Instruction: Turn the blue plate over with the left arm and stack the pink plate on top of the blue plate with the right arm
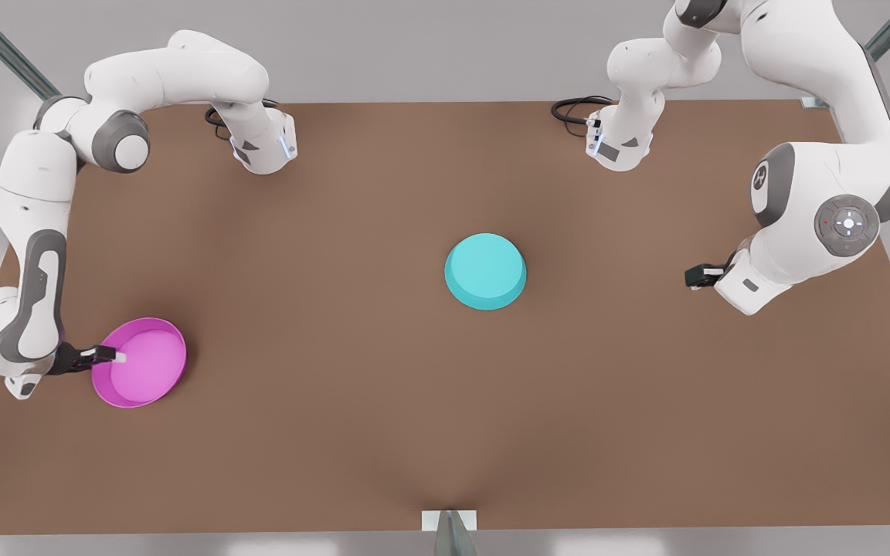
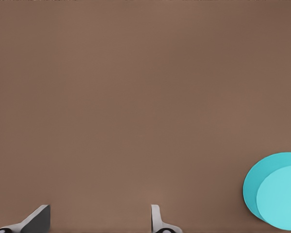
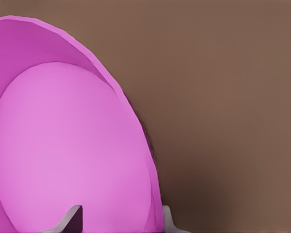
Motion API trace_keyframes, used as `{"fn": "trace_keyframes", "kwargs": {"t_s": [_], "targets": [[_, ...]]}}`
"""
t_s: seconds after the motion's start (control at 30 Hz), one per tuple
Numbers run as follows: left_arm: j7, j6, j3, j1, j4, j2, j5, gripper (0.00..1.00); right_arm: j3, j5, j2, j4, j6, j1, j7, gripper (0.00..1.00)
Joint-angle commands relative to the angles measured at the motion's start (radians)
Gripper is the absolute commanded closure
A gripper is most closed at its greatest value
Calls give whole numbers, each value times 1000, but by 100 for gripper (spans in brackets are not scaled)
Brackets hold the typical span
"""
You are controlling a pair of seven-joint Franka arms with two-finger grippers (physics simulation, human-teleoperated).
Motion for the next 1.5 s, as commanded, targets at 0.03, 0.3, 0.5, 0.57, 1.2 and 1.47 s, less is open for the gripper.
{"fn": "trace_keyframes", "kwargs": {"t_s": [0.03,0.3,0.5,0.57,1.2,1.47], "targets": [[2,0,0,1,0,0,1,0,0,0,0,0,0,0,0,40],[0,1,0,1,0,0,-1,0,0,0,1,-2,0,0,2,49],[0,1,0,1,0,1,-1,0,0,-2,1,-2,0,0,2,64],[2,1,0,1,0,1,1,0,0,-2,1,-2,0,0,0,67],[0,3,-2,0,2,3,1,0,0,-2,-2,-3,3,-2,-3,79],[-2,3,-2,0,2,3,1,0,23,41,-28,5,-60,3,-5,79]]}}
